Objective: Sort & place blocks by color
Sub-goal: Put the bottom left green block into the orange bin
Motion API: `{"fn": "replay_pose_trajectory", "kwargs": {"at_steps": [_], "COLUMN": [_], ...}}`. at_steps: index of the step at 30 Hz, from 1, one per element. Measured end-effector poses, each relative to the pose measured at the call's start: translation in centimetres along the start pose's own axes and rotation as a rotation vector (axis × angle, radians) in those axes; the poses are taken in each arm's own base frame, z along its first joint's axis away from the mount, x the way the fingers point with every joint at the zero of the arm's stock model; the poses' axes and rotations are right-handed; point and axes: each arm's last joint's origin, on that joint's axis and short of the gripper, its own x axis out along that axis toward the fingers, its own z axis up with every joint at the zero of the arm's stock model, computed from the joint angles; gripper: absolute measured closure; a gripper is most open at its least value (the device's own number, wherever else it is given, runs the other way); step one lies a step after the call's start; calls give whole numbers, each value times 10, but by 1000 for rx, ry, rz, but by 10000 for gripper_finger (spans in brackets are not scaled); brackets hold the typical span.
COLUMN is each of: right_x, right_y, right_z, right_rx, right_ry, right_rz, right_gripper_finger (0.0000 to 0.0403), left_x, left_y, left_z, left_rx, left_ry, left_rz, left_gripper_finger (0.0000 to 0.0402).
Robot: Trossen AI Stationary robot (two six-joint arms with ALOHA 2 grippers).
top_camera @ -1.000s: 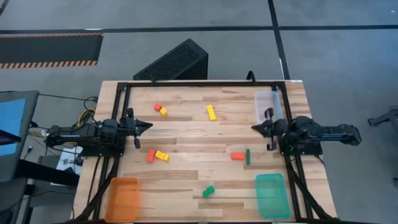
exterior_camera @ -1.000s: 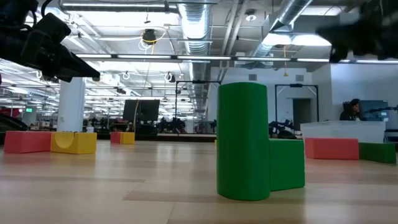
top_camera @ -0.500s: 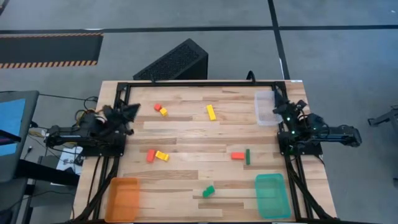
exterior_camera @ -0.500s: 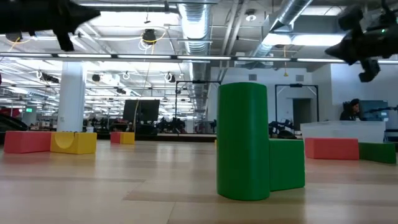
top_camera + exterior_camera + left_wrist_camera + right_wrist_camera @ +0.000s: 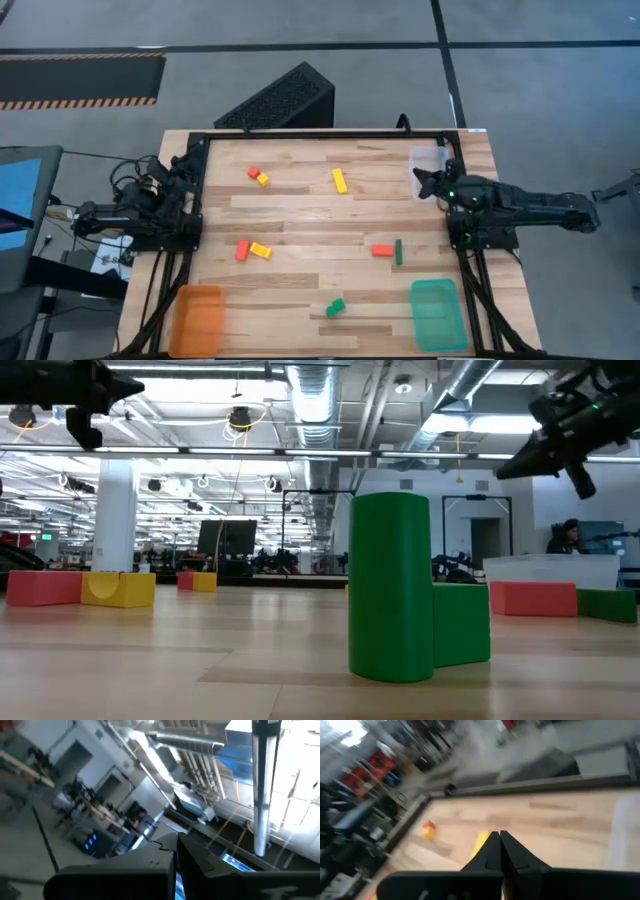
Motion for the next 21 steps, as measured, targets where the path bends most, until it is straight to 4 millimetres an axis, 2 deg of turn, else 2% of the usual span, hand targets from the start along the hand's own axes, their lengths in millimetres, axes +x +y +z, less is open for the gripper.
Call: {"fn": "replay_pose_trajectory", "kwargs": {"at_steps": [5,7,11,15,21], "right_x": [13,21,34,43,46], "right_y": [20,25,34,40,48], "right_z": [4,-5,-30,-55,-83], "right_rx": [28,34,8,-19,30], "right_ry": [315,482,730,835,973], "right_rz": [-182,-278,-369,-414,-464], "right_gripper_finger": [398,397,383,336,233], "left_x": [0,0,-3,-5,-3], "left_y": [2,2,5,8,4], "left_z": [-7,-13,-38,-58,-75], "left_rx": [-66,-86,-113,-138,-175], "left_ry": [50,113,372,577,726], "left_rz": [26,-5,-64,-52,-78], "left_gripper_finger": [401,401,401,401,399]}}
